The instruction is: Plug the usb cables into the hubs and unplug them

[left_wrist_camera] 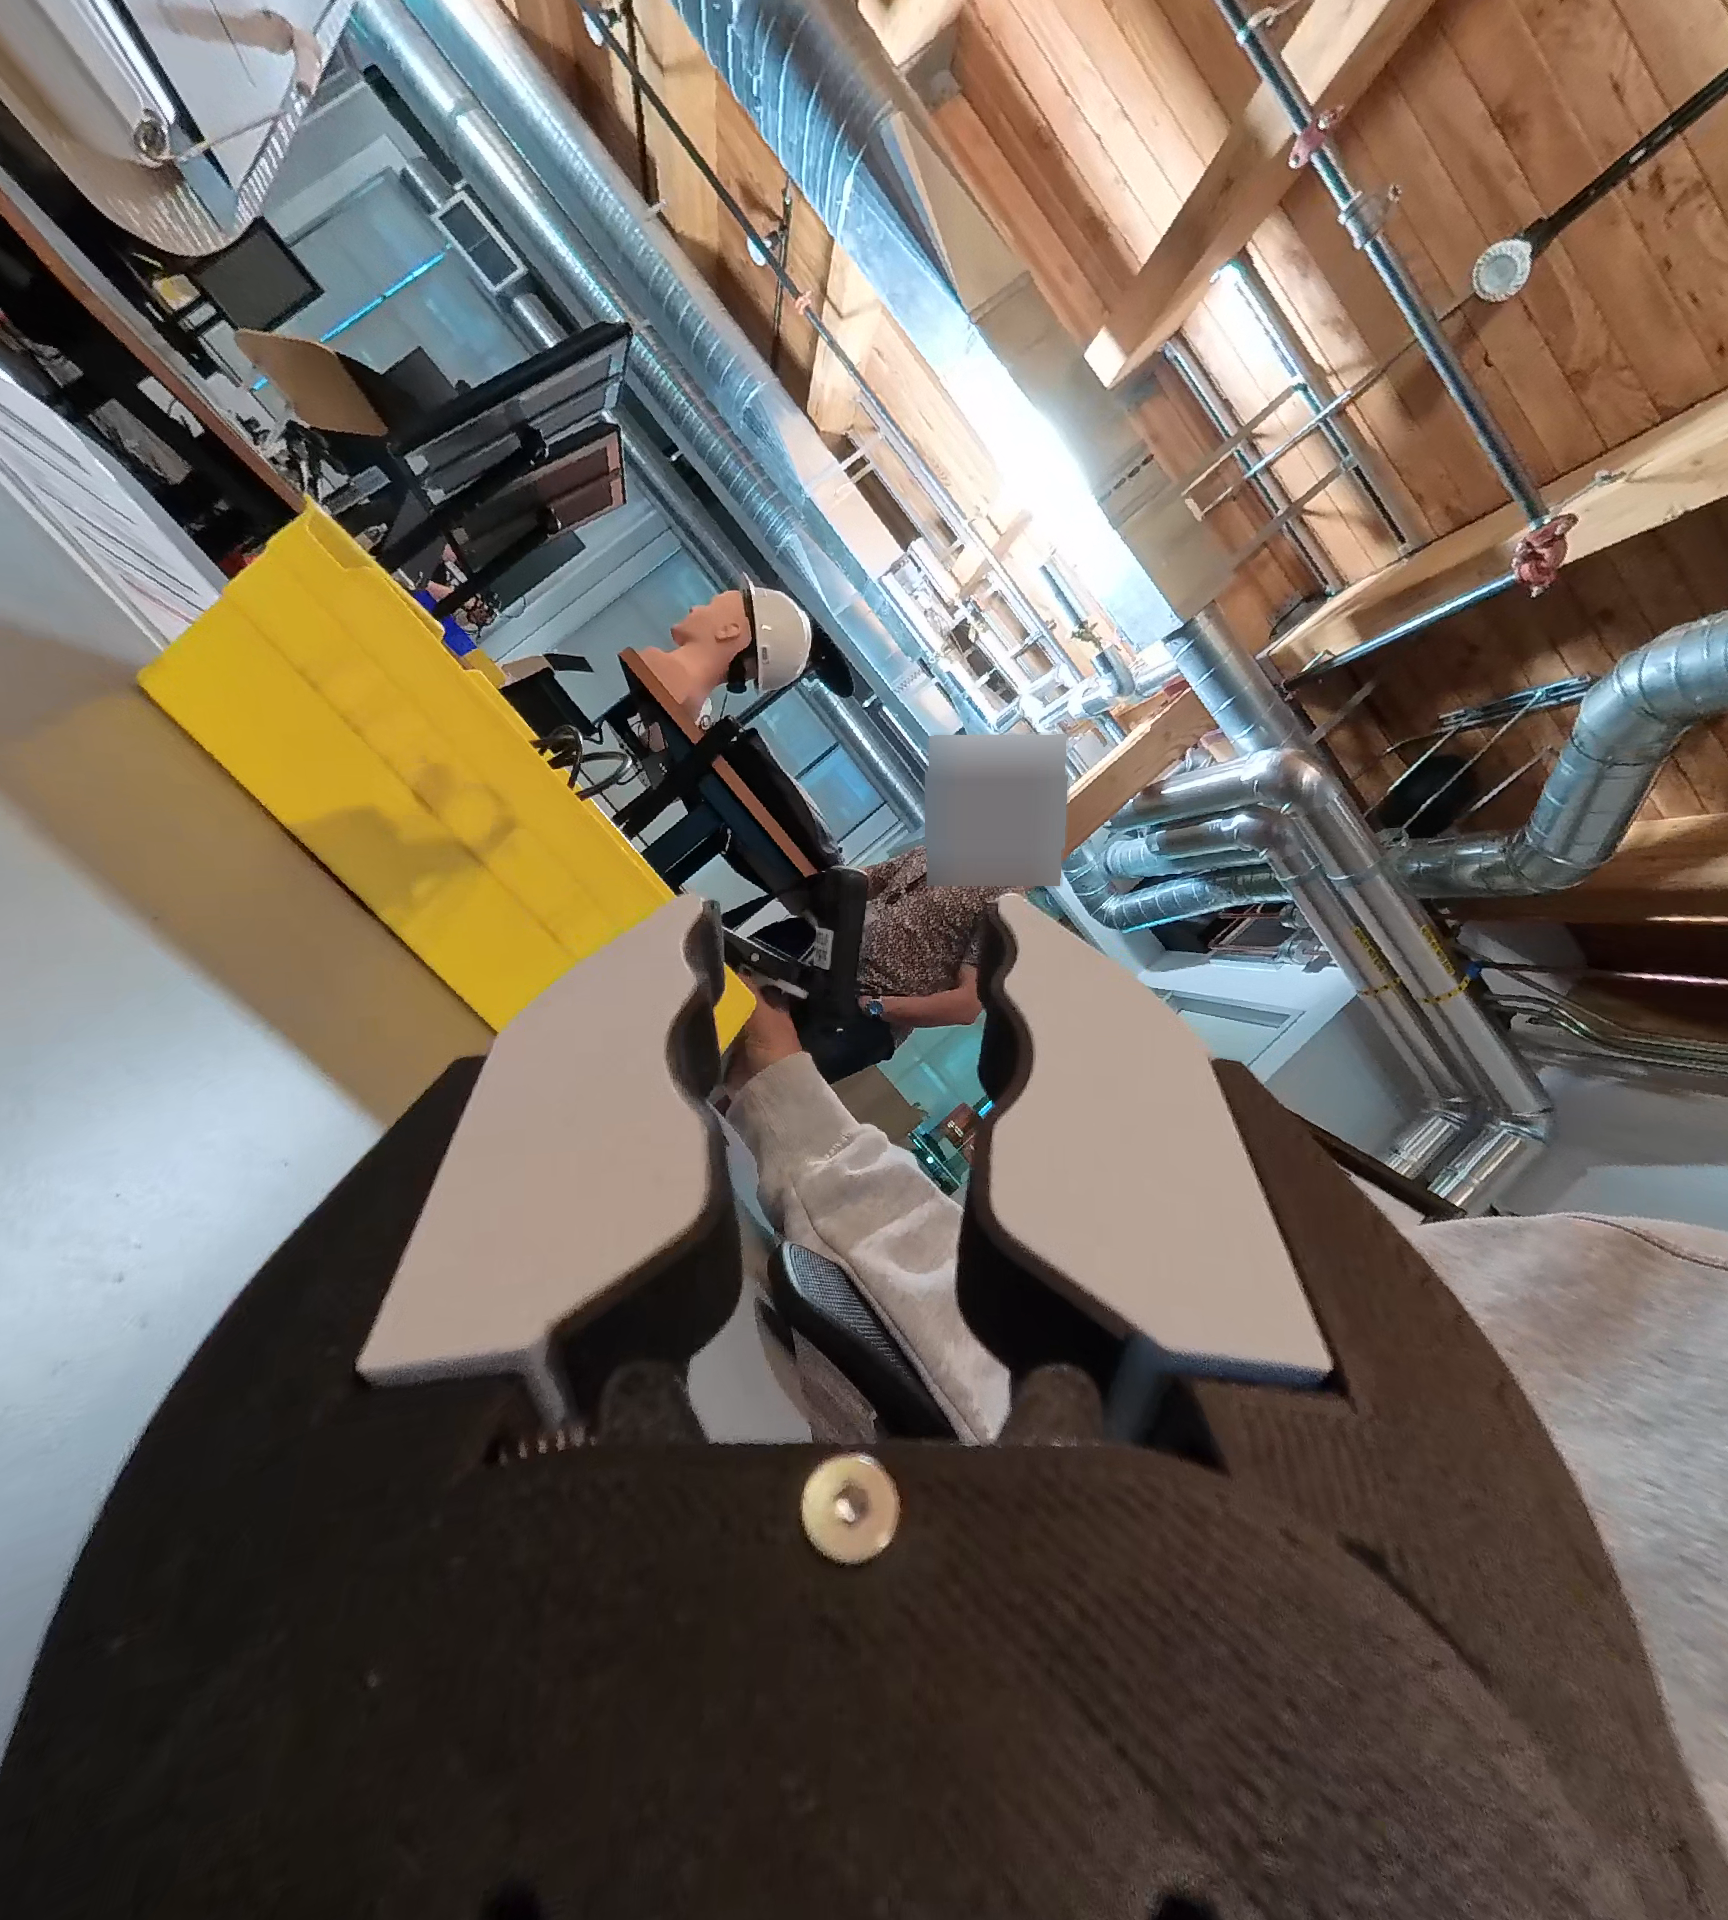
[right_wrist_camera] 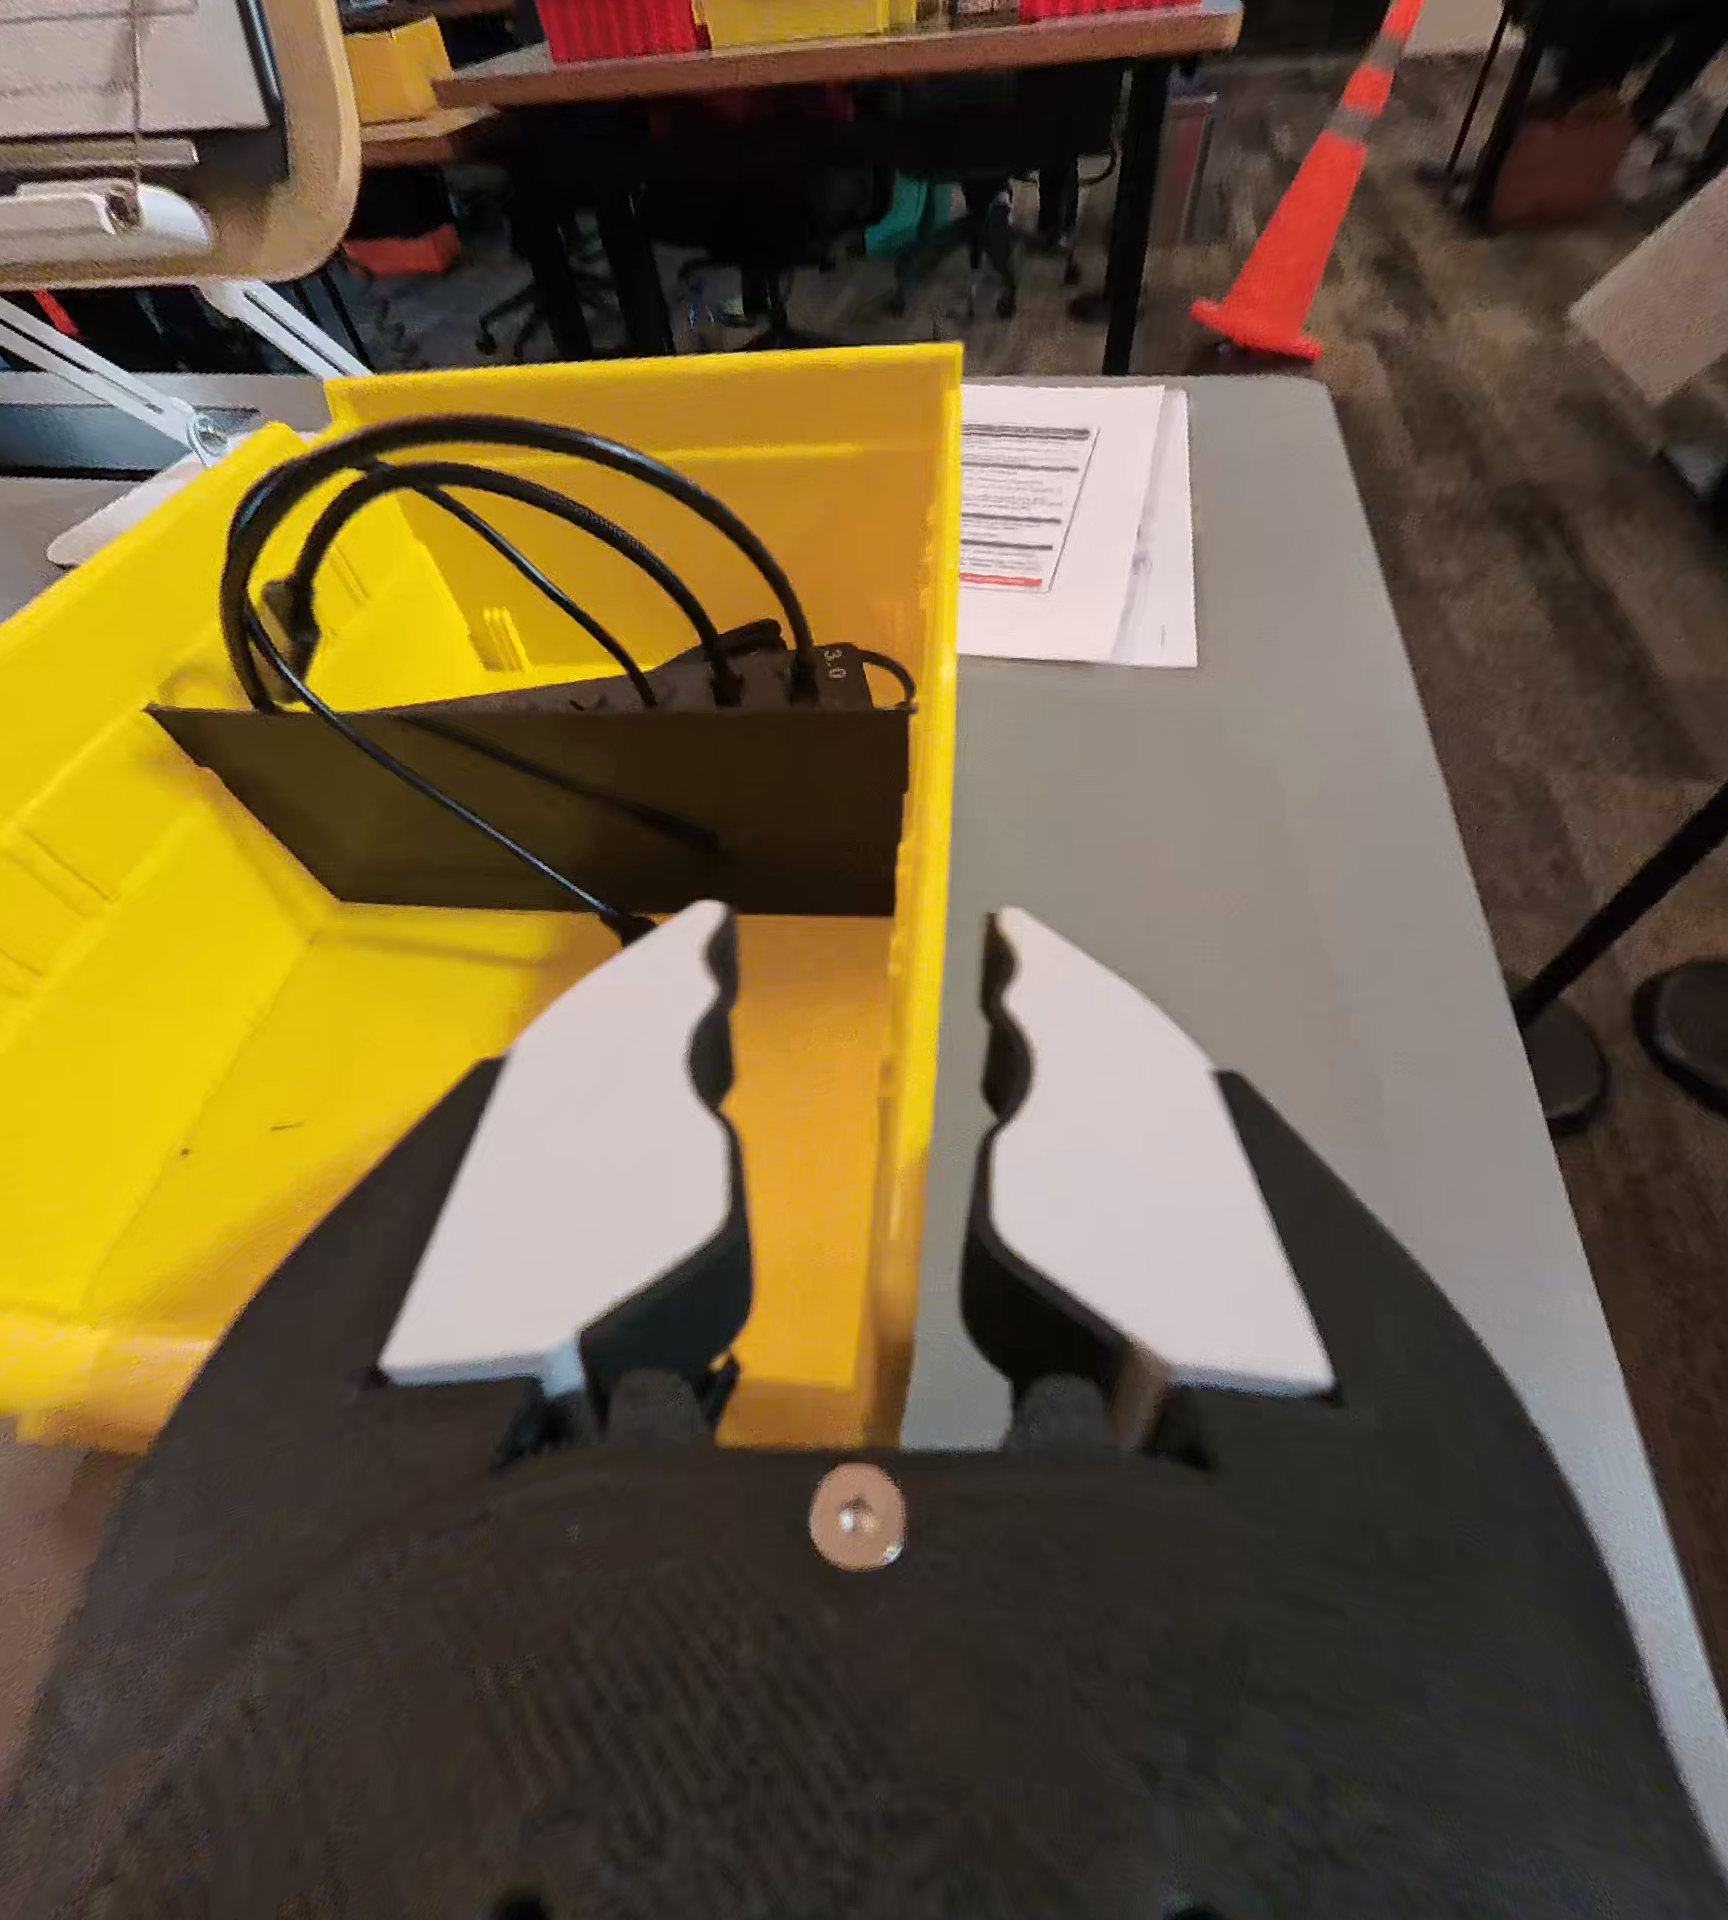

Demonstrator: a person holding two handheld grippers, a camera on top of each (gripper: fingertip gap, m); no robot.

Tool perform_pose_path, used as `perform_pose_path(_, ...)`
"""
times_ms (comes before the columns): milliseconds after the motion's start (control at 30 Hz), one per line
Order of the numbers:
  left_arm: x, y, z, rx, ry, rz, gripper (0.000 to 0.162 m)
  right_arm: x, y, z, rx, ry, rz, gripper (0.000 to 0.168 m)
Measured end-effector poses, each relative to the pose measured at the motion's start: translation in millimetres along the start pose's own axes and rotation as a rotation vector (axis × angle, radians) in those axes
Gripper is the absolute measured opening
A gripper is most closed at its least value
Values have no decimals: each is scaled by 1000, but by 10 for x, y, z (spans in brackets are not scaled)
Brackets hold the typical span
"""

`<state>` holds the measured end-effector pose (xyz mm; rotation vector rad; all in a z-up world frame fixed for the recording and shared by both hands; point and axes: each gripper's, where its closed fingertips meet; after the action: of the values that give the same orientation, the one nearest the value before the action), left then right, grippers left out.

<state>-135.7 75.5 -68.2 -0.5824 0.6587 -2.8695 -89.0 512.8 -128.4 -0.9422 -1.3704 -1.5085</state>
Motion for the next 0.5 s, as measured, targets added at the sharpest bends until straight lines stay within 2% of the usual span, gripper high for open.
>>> perform_pose_path(33, 0, -2, -5, 1, 2, 1, 48, -23, -65, -4, -8, 25, -8, 57)
perform_pose_path(67, -1, -4, -12, 1, 5, 2, 48, -79, -136, 5, -18, 56, -38, 65)
perform_pose_path(100, -5, -10, -19, 0, 10, 2, 48, -156, -218, 36, -35, 93, -83, 84)
perform_pose_path(133, -11, -16, -28, -1, 18, 0, 48, -253, -292, 80, -54, 113, -156, 89)
perform_pose_path(200, -33, -27, -43, -3, 30, -6, 48, -352, -393, 112, -56, 70, -250, 86)
perform_pose_path(367, -52, -32, -29, -2, 23, -14, 48, -358, -387, 44, -75, 76, -265, 80)
perform_pose_path(500, -13, -11, -38, -4, 36, 2, 48, -465, -337, 117, -156, 100, -389, 71)
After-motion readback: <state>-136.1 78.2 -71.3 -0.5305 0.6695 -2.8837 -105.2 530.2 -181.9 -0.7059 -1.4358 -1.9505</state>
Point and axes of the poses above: each gripper's, where its closed fingertips meet, y back along the fingers, x out of its top, z = x × y across the jaws, and after that the axes turned 11 degrees about y, right-handed
